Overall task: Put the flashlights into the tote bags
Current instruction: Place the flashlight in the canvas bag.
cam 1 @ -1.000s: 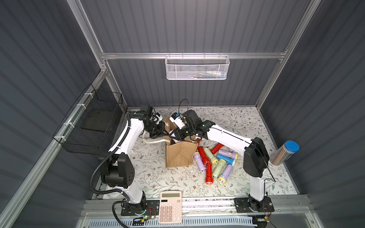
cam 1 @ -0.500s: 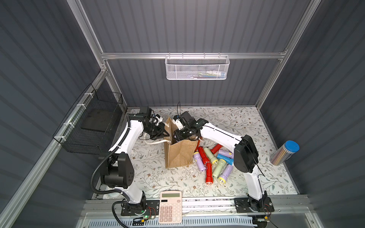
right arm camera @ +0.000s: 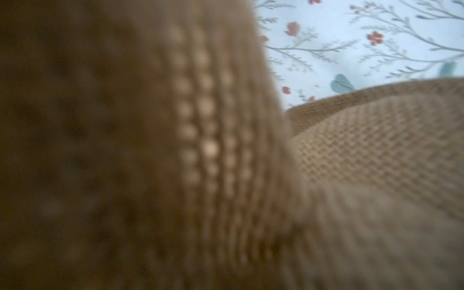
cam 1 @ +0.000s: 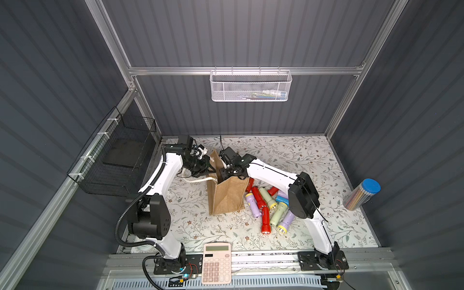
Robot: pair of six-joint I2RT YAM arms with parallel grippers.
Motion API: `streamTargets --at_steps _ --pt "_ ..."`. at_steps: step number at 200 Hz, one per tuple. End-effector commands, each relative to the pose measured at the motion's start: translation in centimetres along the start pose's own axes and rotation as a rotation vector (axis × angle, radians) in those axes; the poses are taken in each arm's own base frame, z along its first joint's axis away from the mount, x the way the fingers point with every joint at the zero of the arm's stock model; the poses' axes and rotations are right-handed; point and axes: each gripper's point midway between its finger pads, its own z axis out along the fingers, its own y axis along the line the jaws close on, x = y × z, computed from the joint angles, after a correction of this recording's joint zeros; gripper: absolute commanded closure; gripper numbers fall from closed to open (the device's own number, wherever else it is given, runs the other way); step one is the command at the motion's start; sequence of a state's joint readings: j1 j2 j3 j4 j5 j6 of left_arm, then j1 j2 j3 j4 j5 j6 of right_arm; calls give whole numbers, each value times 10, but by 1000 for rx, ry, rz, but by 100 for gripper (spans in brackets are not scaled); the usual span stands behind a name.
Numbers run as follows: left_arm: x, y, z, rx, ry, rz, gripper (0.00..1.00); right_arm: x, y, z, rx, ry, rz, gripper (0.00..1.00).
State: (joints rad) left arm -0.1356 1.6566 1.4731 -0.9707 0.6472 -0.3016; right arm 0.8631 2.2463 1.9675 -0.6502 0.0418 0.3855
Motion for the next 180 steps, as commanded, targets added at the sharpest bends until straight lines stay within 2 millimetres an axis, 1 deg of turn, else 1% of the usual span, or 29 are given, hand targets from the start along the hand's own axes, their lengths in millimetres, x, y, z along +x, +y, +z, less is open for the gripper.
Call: streamTargets --at_steps 1,24,51,62,78,85,117,153,180 --pt "-1 5 2 -3 1 -22 100 64 -29 32 166 201 -13 87" --pt "-3 7 3 -10 -1 -22 100 69 -34 35 189 218 -1 79" --pt "-6 8 4 -16 -4 -19 100 73 -32 39 178 229 15 76" --pt "-6 8 4 -19 -4 -18 100 73 -33 39 179 231 17 71" --pt "-6 8 4 -20 -4 -17 100 73 -31 38 175 231 14 61" --pt "-7 8 4 -19 -5 -16 100 73 -31 38 170 235 11 59" --pt "-8 9 5 -19 -7 -12 100 69 -28 30 159 224 4 51" --pt "-9 9 6 -18 -6 -9 100 64 -21 18 116 218 4 42" --pt "-9 7 5 -15 -9 -1 100 55 -18 7 92 202 0 40"
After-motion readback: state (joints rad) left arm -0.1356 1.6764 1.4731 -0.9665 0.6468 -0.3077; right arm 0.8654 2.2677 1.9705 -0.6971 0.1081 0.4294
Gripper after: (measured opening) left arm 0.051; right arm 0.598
